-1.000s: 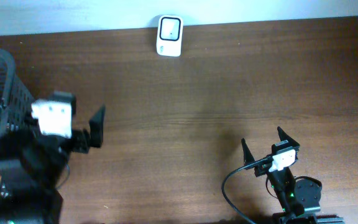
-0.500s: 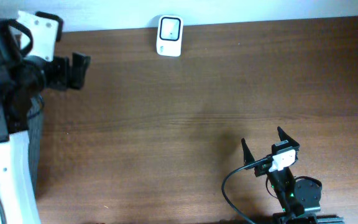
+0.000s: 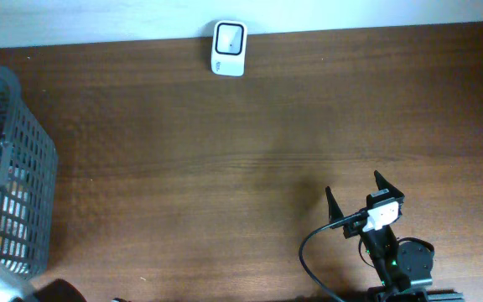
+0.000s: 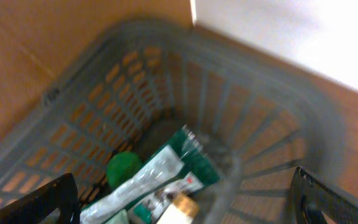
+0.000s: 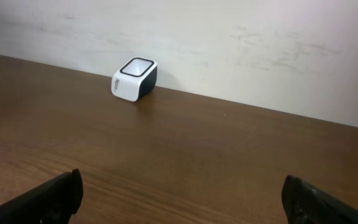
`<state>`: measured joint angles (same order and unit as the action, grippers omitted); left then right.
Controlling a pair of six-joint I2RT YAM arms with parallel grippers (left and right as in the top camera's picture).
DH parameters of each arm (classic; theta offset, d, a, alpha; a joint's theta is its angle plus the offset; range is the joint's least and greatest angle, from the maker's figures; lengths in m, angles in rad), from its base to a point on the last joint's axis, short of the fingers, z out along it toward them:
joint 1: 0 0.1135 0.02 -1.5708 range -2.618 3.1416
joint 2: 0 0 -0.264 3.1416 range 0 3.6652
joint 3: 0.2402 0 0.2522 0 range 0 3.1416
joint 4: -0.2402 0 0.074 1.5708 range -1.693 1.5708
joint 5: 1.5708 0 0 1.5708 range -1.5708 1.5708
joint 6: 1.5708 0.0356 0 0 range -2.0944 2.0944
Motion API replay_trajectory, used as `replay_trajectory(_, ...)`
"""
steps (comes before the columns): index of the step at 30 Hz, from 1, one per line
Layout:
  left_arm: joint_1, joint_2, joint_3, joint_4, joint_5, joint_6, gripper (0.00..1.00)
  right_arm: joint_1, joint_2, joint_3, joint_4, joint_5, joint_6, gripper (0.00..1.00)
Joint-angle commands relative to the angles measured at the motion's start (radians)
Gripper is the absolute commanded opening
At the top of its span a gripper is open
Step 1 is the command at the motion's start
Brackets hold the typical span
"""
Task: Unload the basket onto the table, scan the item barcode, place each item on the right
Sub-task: 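Reach the left gripper into the grey basket and grasp the green wipes pack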
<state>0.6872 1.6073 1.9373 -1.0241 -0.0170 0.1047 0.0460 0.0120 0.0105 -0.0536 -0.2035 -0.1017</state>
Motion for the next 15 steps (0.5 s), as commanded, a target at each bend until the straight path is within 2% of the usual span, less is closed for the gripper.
replay_trajectory(1,0.039,0.056,-0.114,0.043,-0.005,0.097,1.0,0.006,-0.009,-0.005,-0.003,0.005,0.005,0.98)
replay_trajectory(8,0.142,0.105,-0.351,0.261,0.001,0.341,0.99,0.006,-0.009,-0.005,-0.003,0.005,0.004,0.98)
replay_trajectory(12,0.189,0.172,-0.377,0.333,0.002,0.399,1.0,0.006,-0.009,-0.005,-0.003,0.005,0.004,0.98)
replay_trajectory(15,0.187,0.228,-0.377,0.34,0.005,0.55,1.0,0.006,-0.009,-0.005,-0.003,0.005,0.005,0.98)
